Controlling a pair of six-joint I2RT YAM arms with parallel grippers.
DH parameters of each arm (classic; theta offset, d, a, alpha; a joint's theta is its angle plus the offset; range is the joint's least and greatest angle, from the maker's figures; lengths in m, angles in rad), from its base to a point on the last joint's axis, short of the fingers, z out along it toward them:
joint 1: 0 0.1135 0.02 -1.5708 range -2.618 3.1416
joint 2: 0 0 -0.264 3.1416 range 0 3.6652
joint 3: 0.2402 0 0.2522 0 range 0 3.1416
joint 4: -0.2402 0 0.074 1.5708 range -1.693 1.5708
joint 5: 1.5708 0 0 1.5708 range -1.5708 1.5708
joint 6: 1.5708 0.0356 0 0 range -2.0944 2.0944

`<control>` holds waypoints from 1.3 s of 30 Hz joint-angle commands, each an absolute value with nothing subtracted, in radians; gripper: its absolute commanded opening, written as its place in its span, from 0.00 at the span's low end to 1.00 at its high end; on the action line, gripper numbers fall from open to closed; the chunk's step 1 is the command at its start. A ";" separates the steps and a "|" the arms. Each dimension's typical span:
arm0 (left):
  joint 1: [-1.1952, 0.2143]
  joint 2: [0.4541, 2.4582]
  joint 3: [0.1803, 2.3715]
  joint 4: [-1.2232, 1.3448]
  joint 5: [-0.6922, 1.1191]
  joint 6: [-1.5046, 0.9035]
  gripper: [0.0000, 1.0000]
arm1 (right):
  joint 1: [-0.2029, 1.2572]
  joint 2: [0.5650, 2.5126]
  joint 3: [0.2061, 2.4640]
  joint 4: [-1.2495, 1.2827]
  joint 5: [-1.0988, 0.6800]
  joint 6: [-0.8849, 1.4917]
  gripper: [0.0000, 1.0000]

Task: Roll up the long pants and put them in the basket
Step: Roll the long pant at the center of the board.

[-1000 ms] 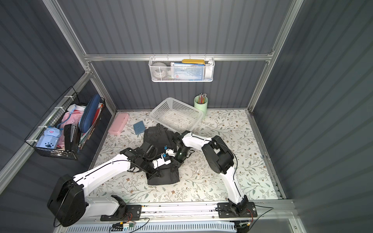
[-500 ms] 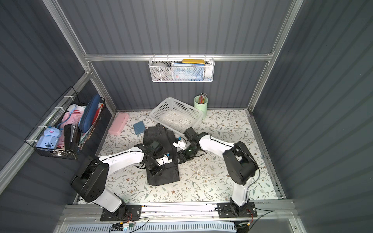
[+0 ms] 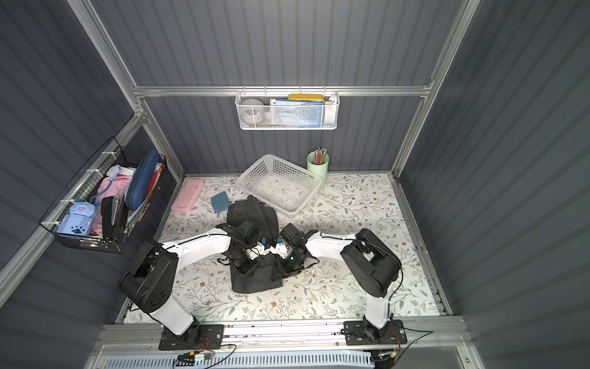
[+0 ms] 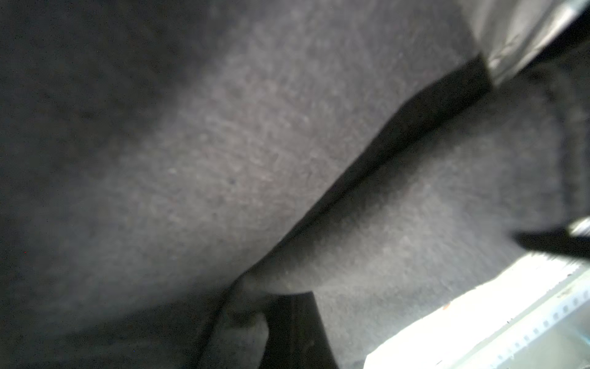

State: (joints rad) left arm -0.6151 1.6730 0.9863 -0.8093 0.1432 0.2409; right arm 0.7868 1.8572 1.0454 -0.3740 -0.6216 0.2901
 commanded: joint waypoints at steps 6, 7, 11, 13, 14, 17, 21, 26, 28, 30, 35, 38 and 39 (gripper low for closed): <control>-0.621 1.650 1.002 -0.763 0.152 0.198 0.00 | 0.690 1.800 0.995 -0.322 -0.430 0.392 0.06; -0.621 1.648 1.002 -0.757 0.161 0.184 0.00 | 0.653 1.785 1.000 -0.322 -0.439 0.378 0.04; -0.621 1.656 1.006 -0.721 0.210 0.072 0.00 | 0.564 1.784 1.102 -0.374 -0.449 0.265 0.02; -0.621 1.669 0.999 -0.670 0.245 -0.038 0.00 | 0.532 1.848 1.191 -0.428 -0.492 0.158 0.06; -0.622 1.680 0.994 -0.643 0.245 -0.093 0.00 | 0.516 1.881 1.231 -0.462 -0.484 0.137 0.08; -0.622 1.724 0.982 -0.565 0.268 -0.234 0.00 | 0.461 2.009 1.382 -0.566 -0.493 0.064 0.25; -0.630 1.761 0.999 -0.556 0.256 -0.264 0.00 | 0.421 1.985 1.412 -0.557 -0.481 0.093 0.56; -0.629 1.785 0.996 -0.539 0.284 -0.250 0.00 | 0.421 1.758 1.234 -0.551 -0.463 0.251 0.81; -0.629 1.798 1.003 -0.528 0.298 -0.248 0.00 | 0.455 1.658 1.108 -0.467 -0.444 0.369 0.82; -0.629 1.789 1.007 -0.528 0.313 -0.252 0.00 | 0.495 1.591 1.012 -0.382 -0.395 0.490 0.82; -0.629 1.774 1.045 -0.527 0.395 -0.309 0.00 | 0.614 1.524 0.870 -0.231 -0.239 0.783 0.82; -0.630 1.787 1.045 -0.481 0.448 -0.401 0.00 | 0.663 1.561 0.933 -0.353 -0.129 0.835 0.85; -0.630 1.787 1.031 -0.446 0.464 -0.435 0.00 | 0.657 1.569 0.916 -0.325 -0.139 0.868 0.85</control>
